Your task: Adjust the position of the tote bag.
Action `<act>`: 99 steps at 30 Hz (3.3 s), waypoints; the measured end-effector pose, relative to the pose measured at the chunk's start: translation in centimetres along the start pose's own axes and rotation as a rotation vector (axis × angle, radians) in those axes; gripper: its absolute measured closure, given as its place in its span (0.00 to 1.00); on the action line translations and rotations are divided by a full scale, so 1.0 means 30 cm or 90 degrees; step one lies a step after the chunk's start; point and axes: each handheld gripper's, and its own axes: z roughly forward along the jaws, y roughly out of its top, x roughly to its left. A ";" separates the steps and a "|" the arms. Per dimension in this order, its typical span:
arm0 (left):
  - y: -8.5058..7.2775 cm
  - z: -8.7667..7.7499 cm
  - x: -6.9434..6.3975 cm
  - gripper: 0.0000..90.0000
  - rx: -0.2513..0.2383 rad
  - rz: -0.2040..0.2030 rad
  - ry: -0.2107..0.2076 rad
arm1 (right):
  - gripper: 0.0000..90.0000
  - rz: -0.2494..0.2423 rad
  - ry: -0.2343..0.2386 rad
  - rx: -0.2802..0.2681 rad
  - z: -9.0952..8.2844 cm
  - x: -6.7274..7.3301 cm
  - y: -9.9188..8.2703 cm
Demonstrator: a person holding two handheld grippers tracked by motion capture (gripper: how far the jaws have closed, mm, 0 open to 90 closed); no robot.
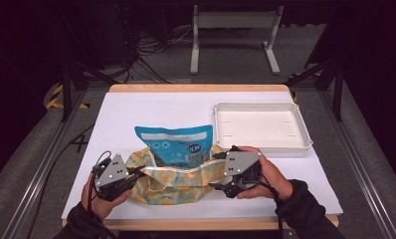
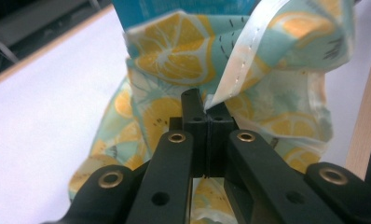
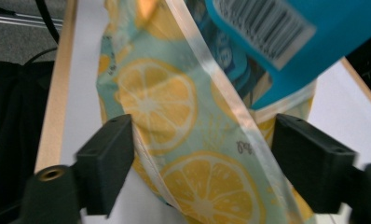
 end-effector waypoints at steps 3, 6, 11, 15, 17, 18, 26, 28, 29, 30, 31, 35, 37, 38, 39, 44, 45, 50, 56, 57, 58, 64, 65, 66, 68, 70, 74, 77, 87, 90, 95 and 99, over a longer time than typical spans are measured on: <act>0.012 -0.023 -0.003 1.00 -0.021 0.011 0.010 | 0.34 0.006 -0.008 0.024 0.029 -0.013 -0.021; 0.022 -0.044 -0.005 1.00 -0.039 0.019 0.022 | 0.75 -0.021 -0.009 0.044 0.041 -0.006 -0.031; 0.029 -0.080 0.001 1.00 -0.064 0.018 0.042 | 1.00 -0.043 -0.023 -0.024 -0.018 -0.003 -0.008; 0.040 -0.126 0.014 1.00 -0.100 0.010 0.056 | 1.00 -0.036 -0.048 -0.093 -0.097 -0.012 0.033; 0.052 -0.144 0.020 1.00 -0.116 0.012 0.065 | 1.00 -0.039 -0.068 -0.124 -0.132 -0.021 0.057; 0.052 -0.144 0.020 1.00 -0.116 0.012 0.065 | 1.00 -0.039 -0.068 -0.124 -0.132 -0.021 0.057; 0.112 -0.167 0.059 1.00 -0.176 0.010 0.083 | 1.00 0.024 -0.145 -0.264 -0.226 -0.112 0.124; 0.124 -0.165 0.069 1.00 -0.184 0.010 0.089 | 1.00 0.038 -0.163 -0.270 -0.226 -0.136 0.140; 0.128 -0.162 0.074 1.00 -0.185 0.009 0.094 | 1.00 0.043 -0.171 -0.271 -0.223 -0.147 0.148; 0.130 -0.160 0.084 1.00 -0.190 0.005 0.101 | 1.00 0.050 -0.176 -0.270 -0.219 -0.157 0.155; 0.131 -0.160 0.092 1.00 -0.194 0.001 0.103 | 1.00 0.054 -0.191 -0.264 -0.213 -0.167 0.163; 0.135 -0.159 0.131 1.00 -0.217 -0.020 0.110 | 1.00 0.075 -0.205 -0.264 -0.193 -0.196 0.175; 0.139 -0.156 0.144 1.00 -0.220 -0.025 0.113 | 1.00 0.085 -0.217 -0.247 -0.175 -0.210 0.180; 0.140 -0.155 0.149 1.00 -0.227 -0.034 0.110 | 1.00 0.097 -0.218 -0.246 -0.165 -0.218 0.180; 0.142 -0.152 0.156 1.00 -0.230 -0.037 0.115 | 1.00 0.111 -0.211 -0.245 -0.155 -0.228 0.178; 0.146 -0.151 0.185 0.99 -0.262 -0.062 0.109 | 1.00 0.163 -0.207 -0.229 -0.111 -0.264 0.162; 0.146 -0.151 0.185 0.99 -0.262 -0.062 0.109 | 1.00 0.163 -0.207 -0.229 -0.111 -0.264 0.162; 0.139 -0.124 0.218 0.99 -0.225 -0.089 0.132 | 1.00 0.199 -0.191 -0.170 -0.058 -0.286 0.135; 0.057 -0.049 0.235 0.98 -0.147 -0.131 0.115 | 1.00 0.218 -0.156 -0.081 0.025 -0.282 0.067; 0.043 -0.041 0.234 0.98 -0.139 -0.132 0.112 | 1.00 0.223 -0.149 -0.072 0.034 -0.283 0.053; 0.030 -0.037 0.234 0.98 -0.130 -0.133 0.107 | 1.00 0.228 -0.139 -0.070 0.043 -0.282 0.040; -0.022 -0.017 0.219 0.97 -0.089 -0.126 0.092 | 1.00 0.227 -0.114 -0.045 0.063 -0.260 -0.015; -0.030 -0.013 0.215 0.97 -0.081 -0.125 0.088 | 1.00 0.227 -0.110 -0.041 0.064 -0.257 -0.023; -0.035 -0.009 0.212 0.97 -0.074 -0.122 0.089 | 1.00 0.230 -0.108 -0.039 0.065 -0.254 -0.034; -0.042 -0.004 0.207 0.97 -0.060 -0.118 0.084 | 1.00 0.235 -0.104 -0.030 0.069 -0.252 -0.051; -0.046 0.000 0.202 0.97 -0.044 -0.108 0.083 | 1.00 0.236 -0.100 -0.021 0.074 -0.250 -0.068; -0.044 -0.011 0.190 0.86 -0.036 -0.096 0.085 | 0.90 0.234 -0.108 -0.008 0.072 -0.247 -0.087; -0.032 -0.045 0.171 0.70 -0.059 -0.091 0.085 | 0.80 0.226 -0.120 -0.032 0.037 -0.245 -0.084; 0.023 -0.121 0.092 0.69 -0.100 -0.044 0.052 | 0.94 0.123 -0.094 -0.121 -0.089 -0.178 -0.002; 0.029 -0.086 0.086 0.83 -0.076 -0.029 0.030 | 0.96 0.106 -0.060 -0.116 -0.077 -0.162 0.010; 0.039 -0.017 0.069 0.89 -0.030 -0.012 -0.015 | 0.79 0.088 0.004 -0.072 -0.024 -0.149 0.015; 0.026 0.041 0.056 0.87 0.026 -0.004 -0.030 | 0.68 0.084 0.018 -0.022 0.011 -0.154 0.003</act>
